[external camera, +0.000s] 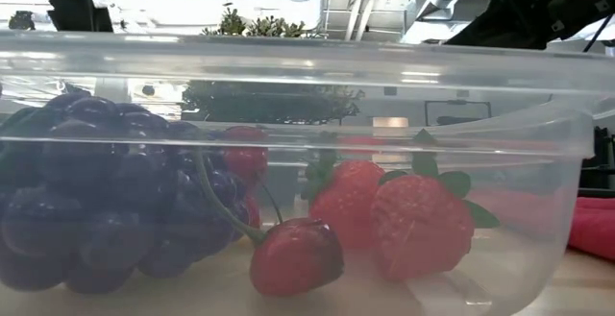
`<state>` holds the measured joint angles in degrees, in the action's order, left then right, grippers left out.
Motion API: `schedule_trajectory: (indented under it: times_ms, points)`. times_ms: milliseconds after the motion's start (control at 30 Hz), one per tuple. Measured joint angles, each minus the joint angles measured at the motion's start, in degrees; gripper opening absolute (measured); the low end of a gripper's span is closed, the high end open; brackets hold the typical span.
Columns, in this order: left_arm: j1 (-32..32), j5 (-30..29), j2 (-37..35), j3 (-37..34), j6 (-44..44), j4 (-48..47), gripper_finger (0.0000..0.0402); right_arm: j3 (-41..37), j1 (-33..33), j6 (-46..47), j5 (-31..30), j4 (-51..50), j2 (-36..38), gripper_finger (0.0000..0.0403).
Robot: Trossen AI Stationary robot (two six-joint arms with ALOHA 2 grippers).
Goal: Pick and placing Produce into tupperware
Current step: Put the blueberry into the transparent container
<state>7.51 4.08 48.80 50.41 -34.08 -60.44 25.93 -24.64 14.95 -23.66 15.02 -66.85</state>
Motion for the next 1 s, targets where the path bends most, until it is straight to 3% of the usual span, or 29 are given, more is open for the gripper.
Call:
schedule_trajectory:
  times_ms: [300,533,800,1000]
  points:
    - [22.15,-16.92,3.33,0.0,-15.87,4.0,0.0178,0.0,-0.91,0.22,0.02,0.0,0.0,0.0092]
    - [35.15,-20.51,13.47,0.0,-24.9,6.79,0.0195,0.0,-2.54,0.7,0.02,0.24,0.02,0.0092]
    - [41.74,-22.21,25.41,0.0,-22.87,18.24,0.0196,0.0,-2.75,2.0,0.0,0.44,0.0,0.0092]
    - [43.95,-22.53,31.59,-0.02,-23.48,18.69,0.0196,0.0,-2.78,5.42,0.06,0.45,0.02,0.0092]
